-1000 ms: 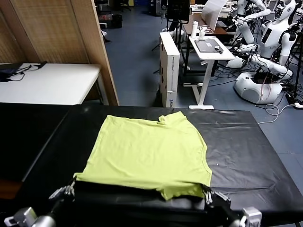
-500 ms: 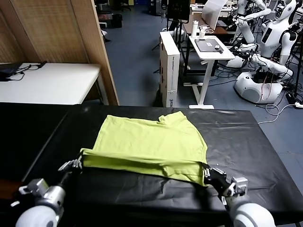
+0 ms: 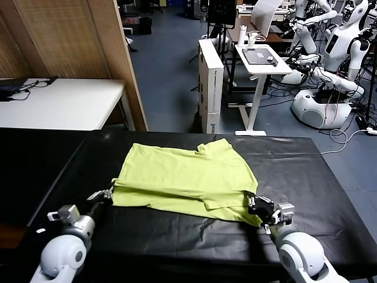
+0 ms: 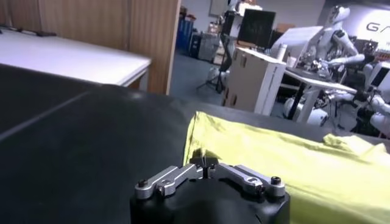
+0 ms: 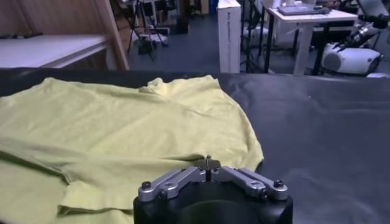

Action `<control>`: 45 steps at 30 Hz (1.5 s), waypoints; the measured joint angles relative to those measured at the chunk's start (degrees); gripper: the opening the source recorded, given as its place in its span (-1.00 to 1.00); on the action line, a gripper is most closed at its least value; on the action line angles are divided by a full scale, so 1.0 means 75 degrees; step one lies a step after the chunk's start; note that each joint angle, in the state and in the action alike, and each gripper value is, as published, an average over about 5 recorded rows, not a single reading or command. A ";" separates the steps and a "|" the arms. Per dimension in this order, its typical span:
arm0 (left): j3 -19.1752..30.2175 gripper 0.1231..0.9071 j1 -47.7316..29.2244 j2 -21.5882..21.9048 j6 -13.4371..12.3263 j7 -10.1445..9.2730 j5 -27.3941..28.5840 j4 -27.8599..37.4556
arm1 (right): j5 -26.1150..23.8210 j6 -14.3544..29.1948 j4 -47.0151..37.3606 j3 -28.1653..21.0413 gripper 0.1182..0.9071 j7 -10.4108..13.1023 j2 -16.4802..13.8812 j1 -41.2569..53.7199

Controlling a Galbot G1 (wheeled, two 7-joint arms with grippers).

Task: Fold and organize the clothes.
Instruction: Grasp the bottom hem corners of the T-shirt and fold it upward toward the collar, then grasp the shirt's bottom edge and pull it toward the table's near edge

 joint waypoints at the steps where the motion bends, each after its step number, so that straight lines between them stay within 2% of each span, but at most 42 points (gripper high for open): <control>1: 0.0025 -0.94 -0.0050 0.0004 -0.0001 -0.0001 0.0000 0.0047 | 0.0024 -0.0018 0.0009 0.0014 -0.94 -0.0010 -0.0023 -0.0001; 3: 0.0077 -0.94 -0.0147 0.0010 0.0000 -0.0002 0.0000 0.0131 | 0.0076 -0.0076 0.0041 0.0068 -0.88 -0.0048 -0.0078 -0.0026; 5: 0.0129 -0.94 -0.0237 0.0024 0.0018 -0.0003 0.0002 0.0195 | 0.0157 -0.0144 0.0098 0.0126 -0.69 -0.0100 -0.0146 -0.0062; 9: 0.0189 -0.90 -0.0352 0.0091 0.0073 -0.0009 0.0036 0.0272 | 0.0354 -0.0237 0.0252 0.0198 -0.09 -0.0167 -0.0348 -0.0123; 11: 0.0187 -0.74 -0.0359 0.0142 0.0098 -0.0007 0.0056 0.0277 | 0.0415 -0.0266 0.0351 0.0249 0.25 -0.0178 -0.0471 -0.0183; 14: 0.0173 -0.29 -0.0304 0.0231 0.0148 0.0010 0.0122 0.0250 | 0.0439 -0.0290 0.0521 0.0370 0.70 -0.0187 -0.0657 -0.0358; 17: 0.0111 0.19 -0.0198 0.0263 0.0198 0.0024 0.0189 0.0176 | 0.0363 -0.0292 0.0778 0.0555 0.95 -0.0194 -0.0823 -0.0711; 20: -0.0020 0.66 -0.0027 0.0217 0.0265 0.0013 0.0195 0.0038 | 0.0175 -0.0283 0.1144 0.0772 0.99 -0.0202 -0.0892 -0.1236; 23: -0.0193 0.94 0.0265 0.0140 0.0332 0.0000 0.0192 -0.0240 | 0.0019 -0.0276 0.1548 0.0959 1.00 -0.0205 -0.0895 -0.1817; 32: -0.0588 1.00 0.1428 -0.0111 0.0314 0.0007 0.0352 -0.1250 | -0.0280 -0.0221 0.1956 0.1077 1.00 -0.0329 -0.0794 -0.2718; 45: -0.0572 1.00 0.1530 -0.0248 0.0187 0.0074 0.0517 -0.1039 | -0.0311 -0.0182 0.1825 0.1049 1.00 -0.0378 -0.0791 -0.2815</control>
